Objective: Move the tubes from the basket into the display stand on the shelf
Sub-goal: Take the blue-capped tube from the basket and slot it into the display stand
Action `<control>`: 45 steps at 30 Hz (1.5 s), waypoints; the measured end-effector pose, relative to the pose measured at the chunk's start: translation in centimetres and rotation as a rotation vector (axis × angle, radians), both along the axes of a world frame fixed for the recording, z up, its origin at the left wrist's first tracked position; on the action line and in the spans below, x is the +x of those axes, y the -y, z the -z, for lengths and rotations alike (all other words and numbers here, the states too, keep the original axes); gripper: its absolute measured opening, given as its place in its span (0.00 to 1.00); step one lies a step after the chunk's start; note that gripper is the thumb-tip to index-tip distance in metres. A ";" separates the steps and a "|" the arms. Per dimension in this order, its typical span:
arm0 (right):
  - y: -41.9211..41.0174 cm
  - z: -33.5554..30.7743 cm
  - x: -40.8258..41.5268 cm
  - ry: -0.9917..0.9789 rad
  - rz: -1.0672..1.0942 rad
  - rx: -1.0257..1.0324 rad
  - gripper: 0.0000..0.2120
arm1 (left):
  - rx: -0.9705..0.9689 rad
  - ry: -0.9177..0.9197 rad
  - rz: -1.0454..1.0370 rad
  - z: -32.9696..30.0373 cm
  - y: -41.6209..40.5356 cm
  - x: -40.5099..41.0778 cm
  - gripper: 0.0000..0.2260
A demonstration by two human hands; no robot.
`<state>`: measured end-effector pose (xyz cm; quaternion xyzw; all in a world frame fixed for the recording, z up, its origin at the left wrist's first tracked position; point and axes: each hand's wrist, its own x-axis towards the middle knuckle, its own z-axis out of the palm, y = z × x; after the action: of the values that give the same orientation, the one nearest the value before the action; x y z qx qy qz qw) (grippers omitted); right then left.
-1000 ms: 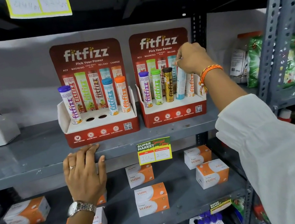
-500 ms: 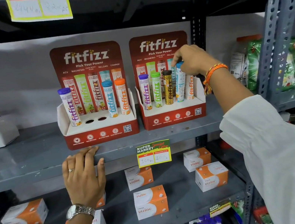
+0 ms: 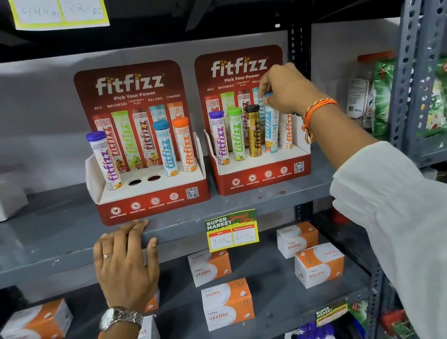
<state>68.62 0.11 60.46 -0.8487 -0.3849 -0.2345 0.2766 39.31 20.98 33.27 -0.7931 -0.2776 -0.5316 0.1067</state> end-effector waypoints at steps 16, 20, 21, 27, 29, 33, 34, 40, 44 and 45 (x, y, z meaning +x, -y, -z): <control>-0.3 0.8 0.8 -0.033 -0.178 -0.179 0.42 | 0.041 0.000 -0.014 0.0 -0.2 0.1 0.20; -0.4 0.7 0.9 -0.040 -0.190 -0.178 0.41 | 0.058 0.001 -0.016 -0.1 -0.2 0.1 0.20; -0.4 0.7 0.9 -0.046 -0.195 -0.175 0.41 | 0.064 0.002 -0.018 -0.1 -0.2 0.1 0.20; -0.5 0.7 -0.6 -0.037 -0.217 -0.063 0.40 | 0.054 -0.011 -0.026 -0.1 -0.4 0.2 0.21; -0.8 1.2 -2.4 0.000 -0.260 0.007 0.39 | 0.037 -0.017 -0.011 -0.3 -0.2 0.3 0.20; -2.6 3.5 -7.2 0.109 -0.419 0.099 0.38 | -0.019 -0.025 0.040 -1.1 0.7 -1.0 0.18; -3.3 4.2 -8.4 0.134 -0.476 0.117 0.38 | -0.021 -0.010 0.037 -1.3 1.1 -1.7 0.16; -8.2 8.2 -16.8 0.197 -0.813 0.238 0.33 | -0.009 0.028 -0.121 -0.7 2.7 -9.4 0.11; -11.7 11.8 -23.5 0.179 -1.037 0.193 0.30 | -0.085 0.024 -0.258 2.1 3.7 -16.3 0.10; -12.5 13.0 -25.2 0.166 -1.063 0.175 0.29 | -0.112 0.018 -0.293 3.1 4.2 -18.1 0.09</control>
<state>43.46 12.61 47.50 -0.4898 -0.7605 -0.1598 0.3952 21.17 16.83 30.13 -0.7440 -0.4204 -0.5012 0.1363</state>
